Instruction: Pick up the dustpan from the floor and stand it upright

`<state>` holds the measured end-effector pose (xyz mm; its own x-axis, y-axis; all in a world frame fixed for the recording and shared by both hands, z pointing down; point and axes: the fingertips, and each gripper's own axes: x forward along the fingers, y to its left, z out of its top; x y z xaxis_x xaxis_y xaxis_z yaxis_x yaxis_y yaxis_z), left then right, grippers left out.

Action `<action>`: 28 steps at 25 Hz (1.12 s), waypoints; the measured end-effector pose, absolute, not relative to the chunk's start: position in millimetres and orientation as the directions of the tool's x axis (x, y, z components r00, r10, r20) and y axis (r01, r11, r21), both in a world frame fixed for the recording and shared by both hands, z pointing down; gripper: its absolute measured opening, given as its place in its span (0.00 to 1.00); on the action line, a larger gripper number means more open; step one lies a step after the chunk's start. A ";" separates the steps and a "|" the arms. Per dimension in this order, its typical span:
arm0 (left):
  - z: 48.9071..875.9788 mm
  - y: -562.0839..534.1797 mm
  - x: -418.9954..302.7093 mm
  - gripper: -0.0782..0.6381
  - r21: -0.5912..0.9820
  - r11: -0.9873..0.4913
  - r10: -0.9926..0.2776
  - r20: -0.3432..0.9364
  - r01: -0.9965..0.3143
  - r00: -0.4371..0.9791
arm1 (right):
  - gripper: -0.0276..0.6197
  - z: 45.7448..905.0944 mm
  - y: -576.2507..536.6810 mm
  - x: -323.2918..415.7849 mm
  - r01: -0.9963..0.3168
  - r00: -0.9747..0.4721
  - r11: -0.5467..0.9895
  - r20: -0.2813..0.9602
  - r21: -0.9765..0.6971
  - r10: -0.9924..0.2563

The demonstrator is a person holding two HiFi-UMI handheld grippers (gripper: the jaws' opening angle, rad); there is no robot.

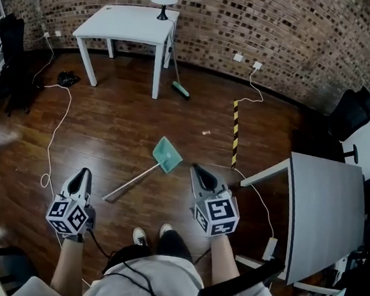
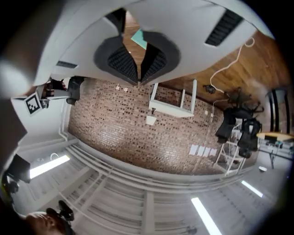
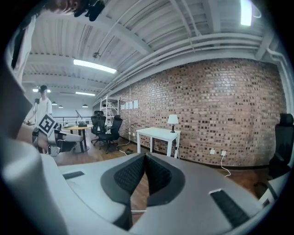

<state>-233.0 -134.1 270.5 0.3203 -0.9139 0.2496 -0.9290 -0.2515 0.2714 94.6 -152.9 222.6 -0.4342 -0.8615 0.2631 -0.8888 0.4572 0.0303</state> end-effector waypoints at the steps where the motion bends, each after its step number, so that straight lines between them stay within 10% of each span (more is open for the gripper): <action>1: 281.2 -133.8 -235.0 0.17 0.309 -0.243 -0.907 0.265 -0.920 0.329 | 0.05 222.2 -156.2 90.7 -0.885 -0.433 0.463 0.272 0.056 -0.859; 13: 502.0 -164.8 -253.4 0.39 0.706 0.093 -0.849 0.424 -0.703 0.314 | 0.23 347.5 -241.7 66.0 -0.804 -0.526 0.593 0.421 0.037 -0.739; 28: 935.3 -196.3 -270.6 0.54 0.761 0.565 -0.773 0.623 -0.320 0.116 | 0.39 705.9 -385.9 91.0 -0.762 -0.551 0.635 0.644 -0.127 -0.531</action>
